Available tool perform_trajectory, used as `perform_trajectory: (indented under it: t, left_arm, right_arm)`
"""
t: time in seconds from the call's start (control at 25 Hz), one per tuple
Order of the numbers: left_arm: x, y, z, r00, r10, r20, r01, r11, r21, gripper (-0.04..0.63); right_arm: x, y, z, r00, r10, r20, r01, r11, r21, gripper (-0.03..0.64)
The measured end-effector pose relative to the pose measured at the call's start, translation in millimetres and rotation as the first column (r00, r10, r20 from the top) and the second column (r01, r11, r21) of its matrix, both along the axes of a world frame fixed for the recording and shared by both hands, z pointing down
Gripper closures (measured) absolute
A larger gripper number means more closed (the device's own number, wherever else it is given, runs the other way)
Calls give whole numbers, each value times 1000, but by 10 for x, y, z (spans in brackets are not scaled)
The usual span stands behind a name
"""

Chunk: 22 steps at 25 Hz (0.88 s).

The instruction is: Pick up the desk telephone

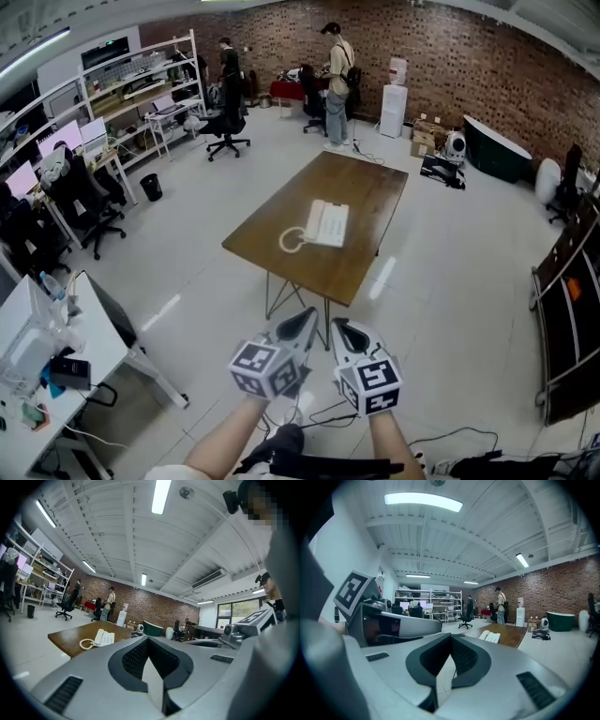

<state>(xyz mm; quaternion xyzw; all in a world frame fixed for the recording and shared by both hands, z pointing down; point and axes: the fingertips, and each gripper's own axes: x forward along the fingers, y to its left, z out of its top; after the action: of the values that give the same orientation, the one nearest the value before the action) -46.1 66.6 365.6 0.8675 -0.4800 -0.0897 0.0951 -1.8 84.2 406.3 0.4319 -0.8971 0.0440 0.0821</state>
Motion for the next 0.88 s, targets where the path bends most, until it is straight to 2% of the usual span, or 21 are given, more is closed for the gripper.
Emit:
perform_trajectory:
  t: [0.6, 0.88]
  left_arm:
    - [-164, -1310, 21, 997, 74, -10, -74, 997, -21, 594]
    - [-344, -1828, 77, 995, 96, 2, -96, 995, -36, 594]
  right_arm:
    - [-173, -1269, -3, 997, 72, -23, -73, 997, -20, 617]
    - [-394, -1811, 29, 997, 70, -13, -71, 997, -28, 617]
